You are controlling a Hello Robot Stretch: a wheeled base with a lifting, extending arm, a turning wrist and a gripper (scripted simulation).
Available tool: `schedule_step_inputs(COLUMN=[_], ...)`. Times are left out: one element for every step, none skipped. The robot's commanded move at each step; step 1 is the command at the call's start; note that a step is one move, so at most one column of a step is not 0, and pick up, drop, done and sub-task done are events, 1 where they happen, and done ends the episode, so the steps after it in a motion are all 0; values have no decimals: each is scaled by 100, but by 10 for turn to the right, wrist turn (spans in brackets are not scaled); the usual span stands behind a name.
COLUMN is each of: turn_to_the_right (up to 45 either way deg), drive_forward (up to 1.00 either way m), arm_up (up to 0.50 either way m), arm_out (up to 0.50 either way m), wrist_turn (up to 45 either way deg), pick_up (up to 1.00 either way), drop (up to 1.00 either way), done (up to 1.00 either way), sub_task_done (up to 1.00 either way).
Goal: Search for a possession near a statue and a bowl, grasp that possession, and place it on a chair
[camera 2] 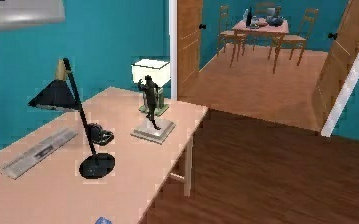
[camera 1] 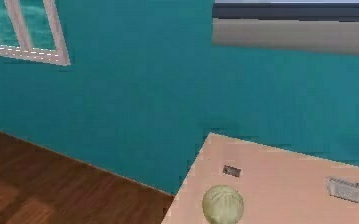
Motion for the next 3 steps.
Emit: schedule_step_inputs(turn_to_the_right=[-210, 0, 0], drive_forward=[0, 0, 0], arm_up=[0, 50, 32], arm_out=[0, 0, 0], wrist_turn=[0, 0, 0], pick_up=[0, 0, 0], drop=[0, 0, 0], done=[0, 0, 0], sub_task_done=[0, 0, 0])
